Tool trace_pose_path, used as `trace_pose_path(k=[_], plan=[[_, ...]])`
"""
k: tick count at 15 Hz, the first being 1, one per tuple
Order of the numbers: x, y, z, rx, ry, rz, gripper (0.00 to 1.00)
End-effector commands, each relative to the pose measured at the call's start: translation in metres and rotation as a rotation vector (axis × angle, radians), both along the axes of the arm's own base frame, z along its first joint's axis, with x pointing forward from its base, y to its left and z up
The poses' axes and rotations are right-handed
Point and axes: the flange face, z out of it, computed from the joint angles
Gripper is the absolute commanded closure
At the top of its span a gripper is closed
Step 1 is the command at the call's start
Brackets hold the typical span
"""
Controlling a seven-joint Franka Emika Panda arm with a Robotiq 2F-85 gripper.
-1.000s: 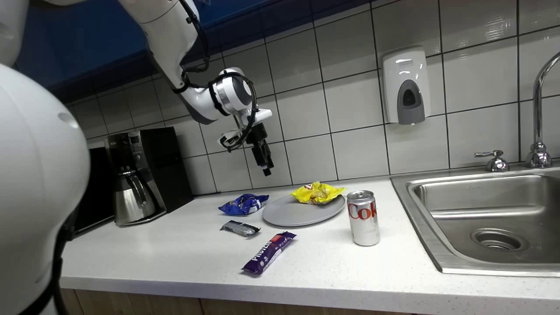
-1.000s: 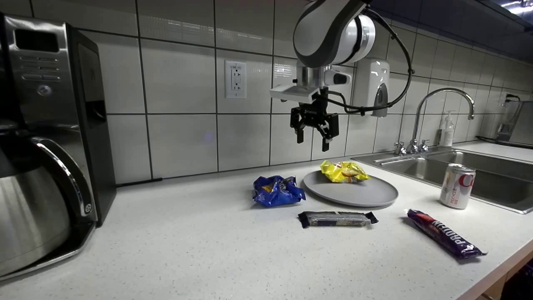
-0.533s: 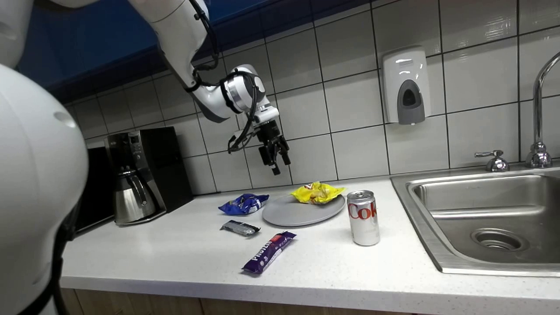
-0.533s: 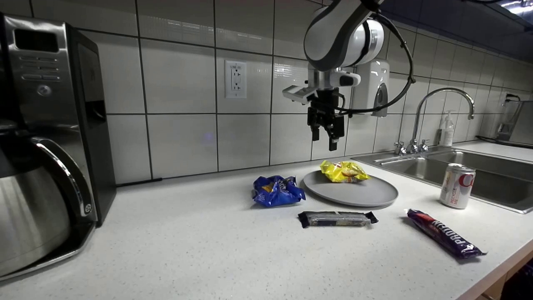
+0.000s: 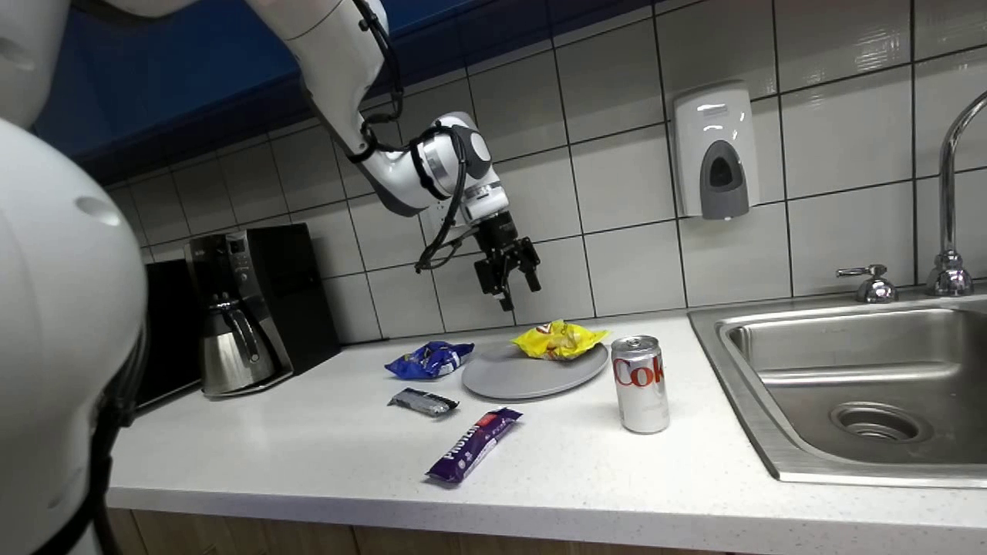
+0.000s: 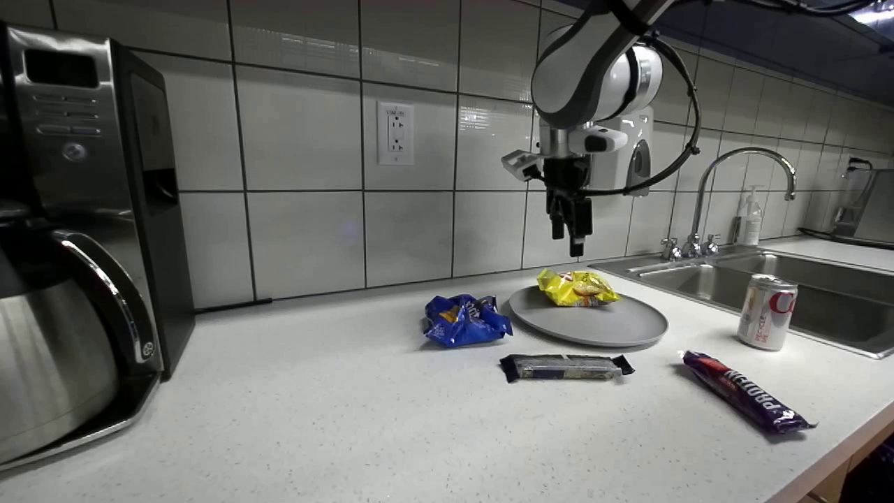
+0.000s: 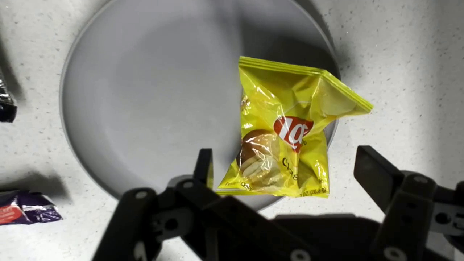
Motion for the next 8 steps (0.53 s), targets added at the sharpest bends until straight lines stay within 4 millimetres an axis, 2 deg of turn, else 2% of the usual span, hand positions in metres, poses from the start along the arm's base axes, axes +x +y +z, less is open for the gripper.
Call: trace_pose_path(k=[1, 8], plan=[[0.004, -0.017, 0.001, -0.013, 0.006, -0.093, 0.00], [0.007, -0.035, -0.019, -0.016, 0.035, -0.111, 0.00]])
